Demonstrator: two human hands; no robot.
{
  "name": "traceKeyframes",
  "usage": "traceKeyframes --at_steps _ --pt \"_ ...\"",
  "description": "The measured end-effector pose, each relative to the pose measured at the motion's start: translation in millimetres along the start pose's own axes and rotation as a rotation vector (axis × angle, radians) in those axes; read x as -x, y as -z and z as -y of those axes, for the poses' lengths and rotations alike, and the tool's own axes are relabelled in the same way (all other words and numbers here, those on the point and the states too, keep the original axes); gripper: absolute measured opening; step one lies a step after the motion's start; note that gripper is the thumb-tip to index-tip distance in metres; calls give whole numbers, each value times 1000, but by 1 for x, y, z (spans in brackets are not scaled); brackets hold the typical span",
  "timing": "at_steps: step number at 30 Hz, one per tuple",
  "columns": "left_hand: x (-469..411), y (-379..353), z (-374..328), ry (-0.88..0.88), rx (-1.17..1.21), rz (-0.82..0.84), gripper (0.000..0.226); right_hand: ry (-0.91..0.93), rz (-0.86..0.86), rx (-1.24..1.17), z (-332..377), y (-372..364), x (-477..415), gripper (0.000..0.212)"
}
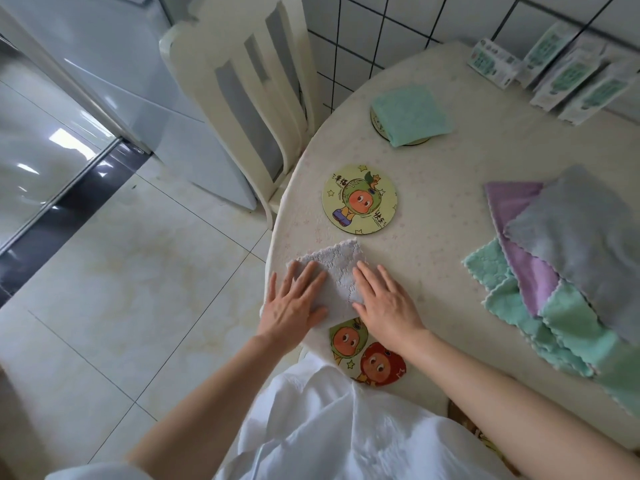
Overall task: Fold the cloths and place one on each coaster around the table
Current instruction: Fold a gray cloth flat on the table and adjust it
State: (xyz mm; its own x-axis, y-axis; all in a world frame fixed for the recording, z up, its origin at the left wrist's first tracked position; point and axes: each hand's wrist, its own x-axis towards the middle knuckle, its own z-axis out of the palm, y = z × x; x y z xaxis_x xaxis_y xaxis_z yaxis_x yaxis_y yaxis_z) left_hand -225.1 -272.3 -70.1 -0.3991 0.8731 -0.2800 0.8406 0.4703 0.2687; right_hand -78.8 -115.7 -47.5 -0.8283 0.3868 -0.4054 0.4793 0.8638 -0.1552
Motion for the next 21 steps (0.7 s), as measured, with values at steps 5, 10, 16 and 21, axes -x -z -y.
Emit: traceKeyframes --at_steps 5,10,16,21 --pt "-7 10 19 147 117 -64 62 -46 4 -43 -14 0 14 64" --pt "-22 24 33 201 199 -263 27 -129 -119 -152 -5 6 12 51" --pt "-40 36 30 333 259 -185 20 -424 -63 -316 3 16 2 39" --pt "-51 41 26 361 248 -67 17 -466 26 -412 2 17 -5 36"
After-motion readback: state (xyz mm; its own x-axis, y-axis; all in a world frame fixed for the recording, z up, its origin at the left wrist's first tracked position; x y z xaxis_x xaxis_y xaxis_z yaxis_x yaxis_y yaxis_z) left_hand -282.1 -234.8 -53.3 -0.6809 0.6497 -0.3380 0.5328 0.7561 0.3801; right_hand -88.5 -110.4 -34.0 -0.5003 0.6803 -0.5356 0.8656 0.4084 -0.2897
